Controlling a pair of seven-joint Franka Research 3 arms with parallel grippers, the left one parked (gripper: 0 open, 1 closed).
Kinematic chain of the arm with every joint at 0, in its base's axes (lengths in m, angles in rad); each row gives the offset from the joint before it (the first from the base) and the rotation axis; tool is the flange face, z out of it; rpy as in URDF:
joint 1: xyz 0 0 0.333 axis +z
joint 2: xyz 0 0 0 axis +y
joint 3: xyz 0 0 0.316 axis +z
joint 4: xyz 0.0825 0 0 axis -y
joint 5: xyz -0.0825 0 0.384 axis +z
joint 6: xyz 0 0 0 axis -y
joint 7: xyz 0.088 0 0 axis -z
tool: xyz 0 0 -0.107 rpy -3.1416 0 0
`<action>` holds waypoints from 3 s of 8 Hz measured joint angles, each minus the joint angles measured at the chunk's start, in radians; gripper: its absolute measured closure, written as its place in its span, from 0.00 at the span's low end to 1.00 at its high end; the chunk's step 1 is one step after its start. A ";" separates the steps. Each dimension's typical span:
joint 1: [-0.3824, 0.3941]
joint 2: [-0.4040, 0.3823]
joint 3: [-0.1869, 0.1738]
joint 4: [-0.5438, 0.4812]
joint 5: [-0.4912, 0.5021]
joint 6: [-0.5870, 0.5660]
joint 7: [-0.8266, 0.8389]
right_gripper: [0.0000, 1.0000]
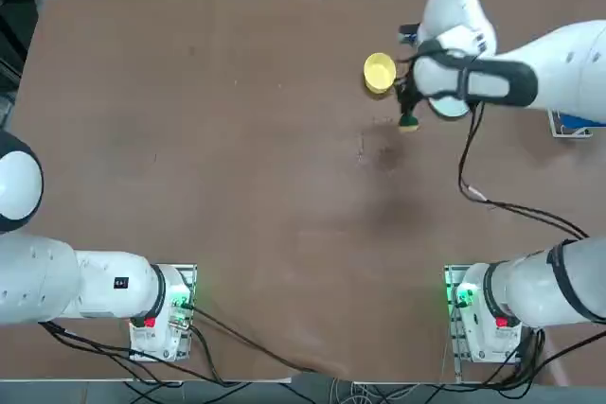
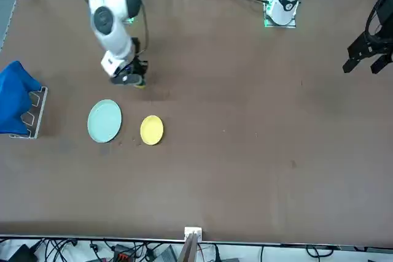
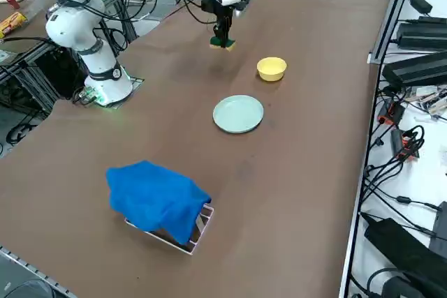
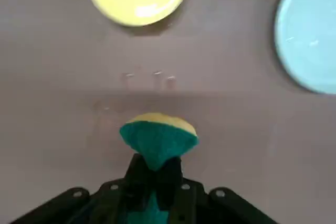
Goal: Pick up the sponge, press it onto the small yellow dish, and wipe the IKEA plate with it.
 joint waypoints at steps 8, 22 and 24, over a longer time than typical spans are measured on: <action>0.203 0.333 -0.007 -0.013 0.000 0.458 0.214 0.90; 0.095 0.255 -0.238 0.579 -0.010 -0.172 0.013 0.00; -0.019 0.255 -0.243 0.695 -0.010 -0.306 -0.097 0.00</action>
